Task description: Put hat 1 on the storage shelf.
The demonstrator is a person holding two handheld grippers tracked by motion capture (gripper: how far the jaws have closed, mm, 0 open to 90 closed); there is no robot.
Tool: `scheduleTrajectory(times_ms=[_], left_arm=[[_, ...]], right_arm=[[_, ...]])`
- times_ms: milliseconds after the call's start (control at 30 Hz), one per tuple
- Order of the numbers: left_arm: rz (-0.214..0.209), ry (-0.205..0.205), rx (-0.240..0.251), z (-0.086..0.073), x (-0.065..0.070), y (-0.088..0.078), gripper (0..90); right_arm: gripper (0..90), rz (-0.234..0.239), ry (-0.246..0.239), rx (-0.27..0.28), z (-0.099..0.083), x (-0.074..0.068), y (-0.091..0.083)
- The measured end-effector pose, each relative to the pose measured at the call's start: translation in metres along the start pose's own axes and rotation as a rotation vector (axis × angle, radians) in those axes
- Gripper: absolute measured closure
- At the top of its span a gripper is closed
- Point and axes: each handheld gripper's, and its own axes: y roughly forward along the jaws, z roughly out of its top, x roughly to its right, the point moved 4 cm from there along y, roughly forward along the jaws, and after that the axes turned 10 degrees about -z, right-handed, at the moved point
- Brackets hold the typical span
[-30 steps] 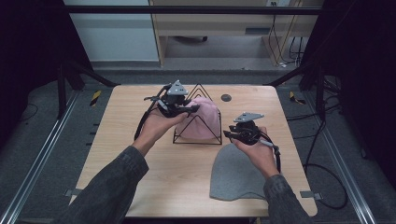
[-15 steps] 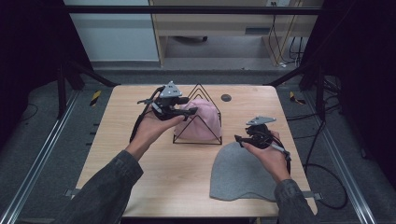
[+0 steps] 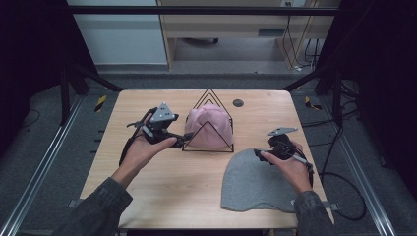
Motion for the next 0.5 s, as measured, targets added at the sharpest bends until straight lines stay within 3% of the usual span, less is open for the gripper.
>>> scheduleTrajectory(times_ms=[33, 67, 133, 167, 333, 433, 500], left_arm=[[0.000, 0.000, 0.000, 0.000, 0.000, 0.000, 11.3], [-0.013, -0.010, -0.015, -0.014, 0.003, -0.001, 9.7], [-0.016, -0.010, -0.021, -0.021, 0.005, -0.001, 8.4], [-0.012, -0.003, -0.044, -0.035, 0.009, -0.002, 7.9], [-0.018, -0.013, -0.073, -0.066, 0.015, -0.006, 7.1], [-0.009, -0.052, -0.088, -0.094, 0.015, -0.011, 7.2], [-0.002, -0.055, -0.102, -0.100, 0.014, -0.012, 7.7]], right_arm=[[22.7, 0.000, 0.000, 0.000, 0.000, 0.000, 0.000], [25.5, -0.005, 0.006, -0.010, -0.003, 0.003, 0.001], [27.1, -0.005, 0.006, -0.014, -0.004, 0.004, 0.002], [32.2, -0.009, 0.004, -0.030, -0.007, 0.007, 0.004], [41.0, -0.008, 0.003, -0.057, -0.013, 0.012, 0.010], [42.2, -0.010, 0.009, -0.076, -0.015, 0.014, 0.014], [42.4, -0.012, 0.013, -0.084, -0.015, 0.015, 0.015]])
